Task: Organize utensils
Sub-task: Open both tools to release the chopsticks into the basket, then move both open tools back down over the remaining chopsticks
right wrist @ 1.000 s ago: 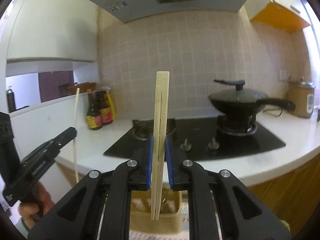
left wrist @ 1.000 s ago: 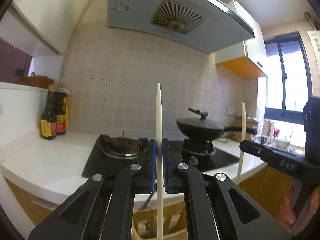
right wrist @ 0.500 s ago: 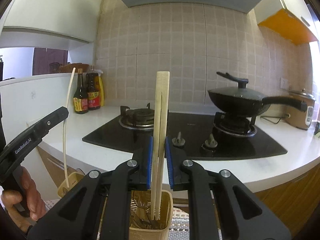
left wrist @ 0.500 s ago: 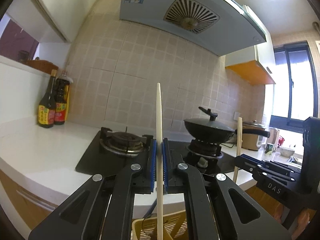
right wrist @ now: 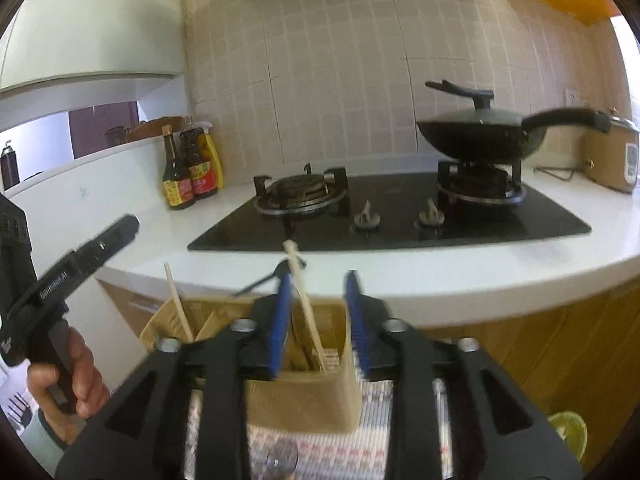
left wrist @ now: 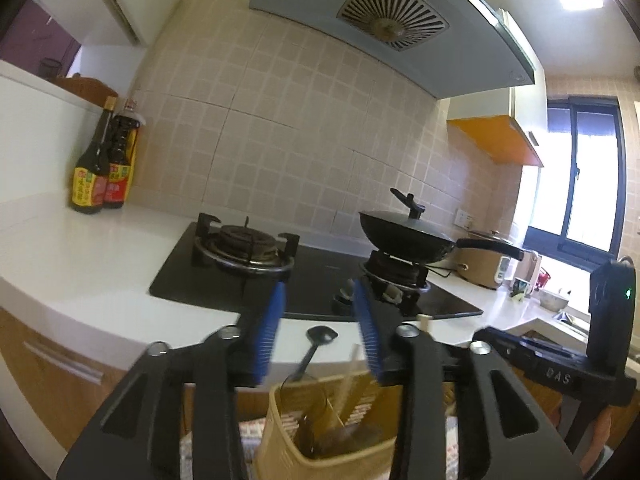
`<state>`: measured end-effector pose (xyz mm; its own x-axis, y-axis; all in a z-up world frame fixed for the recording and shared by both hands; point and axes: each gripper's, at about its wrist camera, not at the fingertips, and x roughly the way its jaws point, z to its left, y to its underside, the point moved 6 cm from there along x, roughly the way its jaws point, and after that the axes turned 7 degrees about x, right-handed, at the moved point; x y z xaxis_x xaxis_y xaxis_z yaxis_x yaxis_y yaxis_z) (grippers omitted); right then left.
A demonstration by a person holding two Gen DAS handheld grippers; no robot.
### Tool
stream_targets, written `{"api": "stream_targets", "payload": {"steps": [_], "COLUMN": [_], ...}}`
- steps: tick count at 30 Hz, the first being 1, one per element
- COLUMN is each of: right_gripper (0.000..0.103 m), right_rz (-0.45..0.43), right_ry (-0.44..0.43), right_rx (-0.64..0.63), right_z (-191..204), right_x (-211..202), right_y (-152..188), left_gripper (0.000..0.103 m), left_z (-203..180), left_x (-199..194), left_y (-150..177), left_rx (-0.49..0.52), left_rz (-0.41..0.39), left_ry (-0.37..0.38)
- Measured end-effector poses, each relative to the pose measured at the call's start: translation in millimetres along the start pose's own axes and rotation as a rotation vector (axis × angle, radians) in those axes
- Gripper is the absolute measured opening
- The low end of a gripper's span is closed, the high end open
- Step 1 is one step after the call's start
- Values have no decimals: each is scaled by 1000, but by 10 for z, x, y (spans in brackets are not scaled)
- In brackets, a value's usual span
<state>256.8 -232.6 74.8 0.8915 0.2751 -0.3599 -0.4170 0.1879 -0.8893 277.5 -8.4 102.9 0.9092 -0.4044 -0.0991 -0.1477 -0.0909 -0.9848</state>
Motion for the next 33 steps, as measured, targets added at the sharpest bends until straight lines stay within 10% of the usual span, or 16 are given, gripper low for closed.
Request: {"api": "stream_targets", "payload": {"steps": [7, 15, 20, 33], "right_gripper": [42, 42, 42, 35], "right_rz": [56, 334, 556, 683], "right_ry": [43, 130, 181, 165], "right_rx": [58, 19, 41, 62], "right_z": [10, 220, 207, 396], "right_x": [-424, -506, -457, -674], "right_y": [312, 889, 1527, 2279], "left_gripper": [41, 43, 43, 34], "left_z": [-131, -261, -369, -442], "left_x": [-505, -1005, -1075, -717], "left_y": [-58, 75, 426, 1716], "left_rx": [8, 2, 16, 47], "left_rz": [15, 127, 286, 710], "left_ry": [29, 41, 52, 63]}}
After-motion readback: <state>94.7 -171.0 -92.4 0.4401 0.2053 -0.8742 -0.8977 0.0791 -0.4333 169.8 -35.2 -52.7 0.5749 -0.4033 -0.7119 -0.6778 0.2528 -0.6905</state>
